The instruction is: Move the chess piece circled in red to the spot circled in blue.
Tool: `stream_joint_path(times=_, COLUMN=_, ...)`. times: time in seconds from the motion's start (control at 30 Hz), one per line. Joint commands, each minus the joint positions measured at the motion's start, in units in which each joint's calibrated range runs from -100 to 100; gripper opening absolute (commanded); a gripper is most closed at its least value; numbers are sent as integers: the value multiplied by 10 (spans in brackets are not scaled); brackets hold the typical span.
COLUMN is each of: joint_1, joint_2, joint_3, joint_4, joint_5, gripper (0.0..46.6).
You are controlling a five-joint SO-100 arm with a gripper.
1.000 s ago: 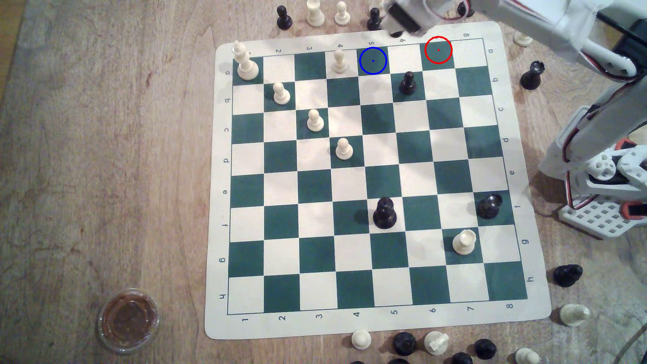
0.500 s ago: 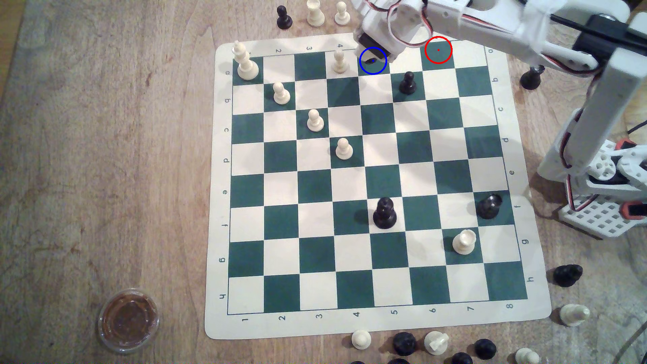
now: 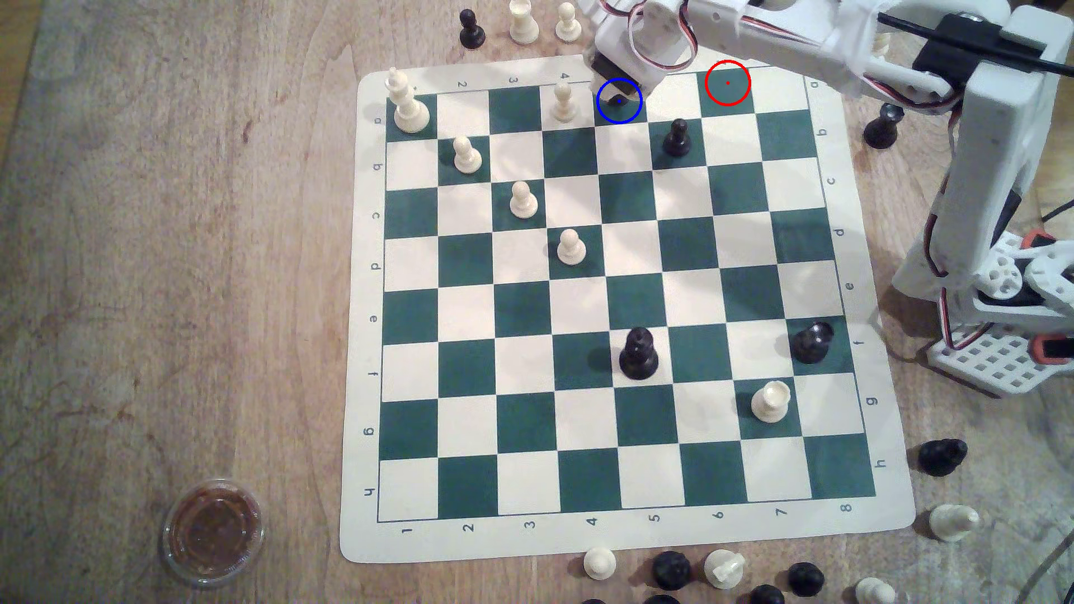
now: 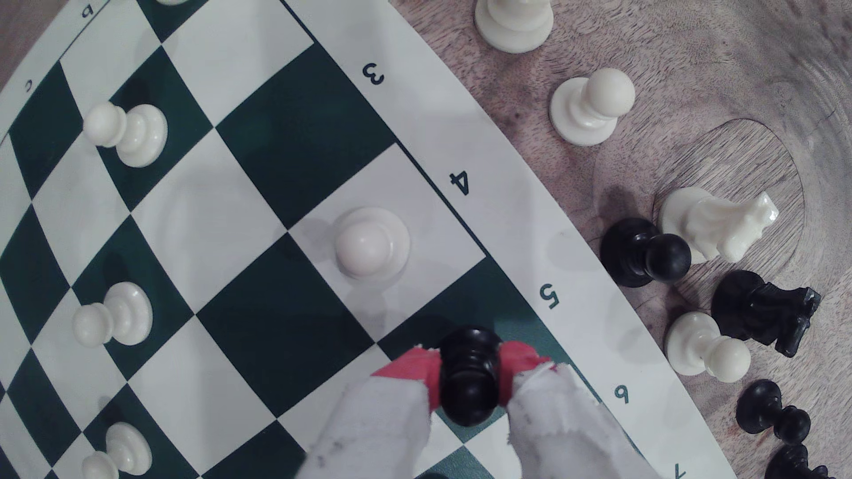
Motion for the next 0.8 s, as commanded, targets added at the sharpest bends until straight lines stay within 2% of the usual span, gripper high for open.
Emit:
stream_joint_path(times=0.0, joint_1=6, joint_2=-6, joint_3=-54, joint_4=-14, joint_5=0, gripper=3)
stream_joint_path(times=0.77, joint_1=8, joint_2=22, joint_3=-46, joint_4=-24, joint_5=0, gripper=3)
